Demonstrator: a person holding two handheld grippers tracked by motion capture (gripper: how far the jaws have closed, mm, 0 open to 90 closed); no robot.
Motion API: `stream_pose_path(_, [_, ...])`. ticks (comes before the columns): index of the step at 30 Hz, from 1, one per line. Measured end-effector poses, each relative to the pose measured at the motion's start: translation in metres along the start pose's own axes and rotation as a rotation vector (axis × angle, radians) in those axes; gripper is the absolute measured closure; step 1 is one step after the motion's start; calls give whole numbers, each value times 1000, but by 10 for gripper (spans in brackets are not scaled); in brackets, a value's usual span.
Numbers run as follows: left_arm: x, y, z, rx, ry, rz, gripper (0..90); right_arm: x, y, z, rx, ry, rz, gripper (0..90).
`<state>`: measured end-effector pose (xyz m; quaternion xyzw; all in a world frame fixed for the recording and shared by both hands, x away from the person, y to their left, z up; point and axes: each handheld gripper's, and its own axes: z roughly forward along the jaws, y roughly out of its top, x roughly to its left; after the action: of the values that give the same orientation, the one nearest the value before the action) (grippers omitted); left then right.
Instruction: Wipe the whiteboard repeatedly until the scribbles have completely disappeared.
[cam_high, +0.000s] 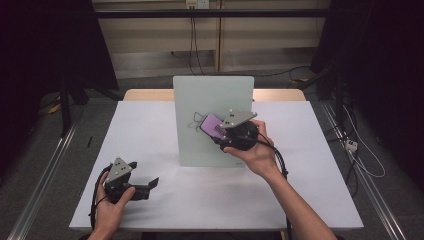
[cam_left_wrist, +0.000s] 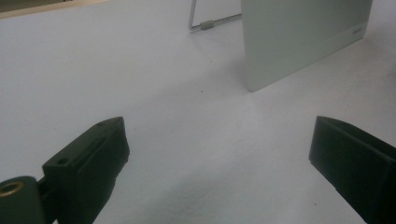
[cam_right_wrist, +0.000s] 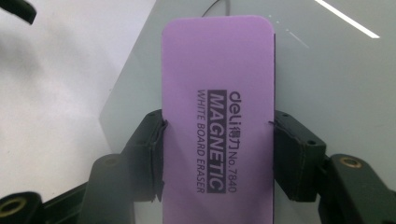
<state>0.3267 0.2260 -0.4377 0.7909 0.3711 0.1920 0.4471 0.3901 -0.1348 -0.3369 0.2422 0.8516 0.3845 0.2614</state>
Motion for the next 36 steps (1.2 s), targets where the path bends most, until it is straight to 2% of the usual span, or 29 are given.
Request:
stream_pose_path(7, [0,0,1,2,-1,-2,44,-12,16,-9,-29,-38,9,417])
stream_pose_path(12, [0,0,1,7,-3,-2,44,-9,17,-6,-15,-48,-9,417])
stream_pose_path(19, [-1,0,2,10,-3,2,44,8,8,9,5,-22,-19,417])
stream_pose_path(26, [-2,0,4,14,-7,6,44,23,6,25,25,16,-39,417])
stream_pose_path(36, [-1,0,1,8,-5,4,44,44,-5,47,65,92,-49,416])
